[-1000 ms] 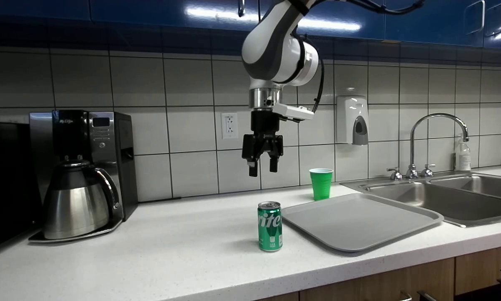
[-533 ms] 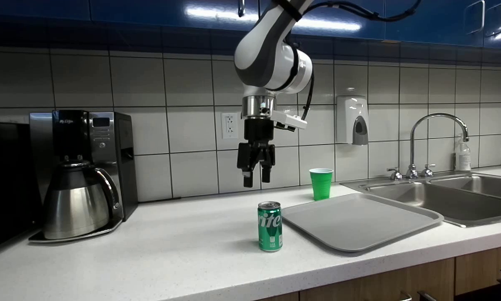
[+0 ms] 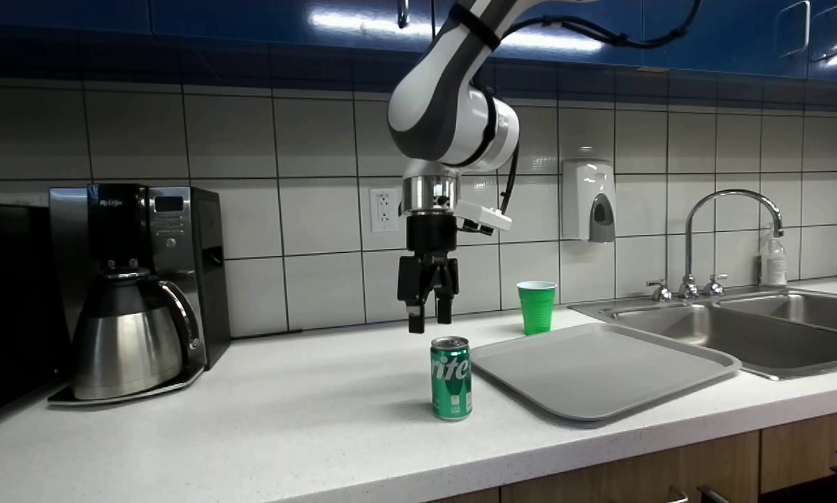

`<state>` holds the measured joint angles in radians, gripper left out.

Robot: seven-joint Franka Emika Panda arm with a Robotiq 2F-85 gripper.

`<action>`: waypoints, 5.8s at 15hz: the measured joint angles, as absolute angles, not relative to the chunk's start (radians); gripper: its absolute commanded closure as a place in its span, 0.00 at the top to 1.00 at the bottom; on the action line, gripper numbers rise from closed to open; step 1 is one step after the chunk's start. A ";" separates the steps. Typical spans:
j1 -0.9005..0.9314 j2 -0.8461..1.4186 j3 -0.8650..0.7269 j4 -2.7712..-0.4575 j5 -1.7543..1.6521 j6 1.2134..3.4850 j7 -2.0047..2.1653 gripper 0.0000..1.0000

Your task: Put the green can on the tray

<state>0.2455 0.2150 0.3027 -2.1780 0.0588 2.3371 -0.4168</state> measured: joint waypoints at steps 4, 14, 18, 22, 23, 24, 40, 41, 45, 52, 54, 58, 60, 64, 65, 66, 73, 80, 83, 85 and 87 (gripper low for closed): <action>0.246 0.216 0.303 -2.208 0.058 2.338 -0.419 1.00; 0.247 0.217 0.310 -2.276 0.057 2.340 -0.420 1.00; 0.247 0.220 0.301 -2.286 0.038 2.348 -0.418 1.00; 0.247 0.232 0.287 -2.287 0.007 2.364 -0.415 1.00; 0.247 0.235 0.285 -2.286 0.000 2.369 -0.415 1.00; 0.247 0.239 0.284 -2.286 -0.006 2.375 -0.415 1.00; 0.247 0.266 0.285 -2.275 -0.040 2.427 -0.415 0.39; 0.247 0.266 0.285 -2.275 -0.040 2.428 -0.415 0.39; 0.245 0.265 0.282 -2.272 -0.040 2.442 -0.414 0.39; 0.231 0.212 0.263 -2.254 -0.040 2.447 -0.412 0.39; 0.229 0.192 0.255 -2.254 -0.040 2.447 -0.404 0.39; 0.221 0.171 0.226 -2.256 -0.043 2.446 -0.388 0.39; 0.212 0.169 0.206 -2.260 -0.048 2.446 -0.377 0.39; 0.185 0.169 0.167 -2.272 -0.071 2.446 -0.362 0.39; 0.177 0.168 0.157 -2.276 -0.079 2.446 -0.359 0.39; 0.170 0.168 0.148 -2.280 -0.083 2.446 -0.358 0.39; 0.127 0.167 0.102 -2.313 -0.092 2.446 -0.358 0.39; 0.104 0.166 0.082 -2.341 -0.092 2.446 -0.358 0.39; 0.100 0.166 0.079 -2.349 -0.092 2.446 -0.358 0.39; 0.097 0.166 0.079 -2.353 -0.092 2.446 -0.358 0.39; 0.094 0.166 0.079 -2.356 -0.092 2.446 -0.358 0.90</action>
<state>0.0938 0.1663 0.0787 -2.3562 -0.0923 2.4465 -0.3579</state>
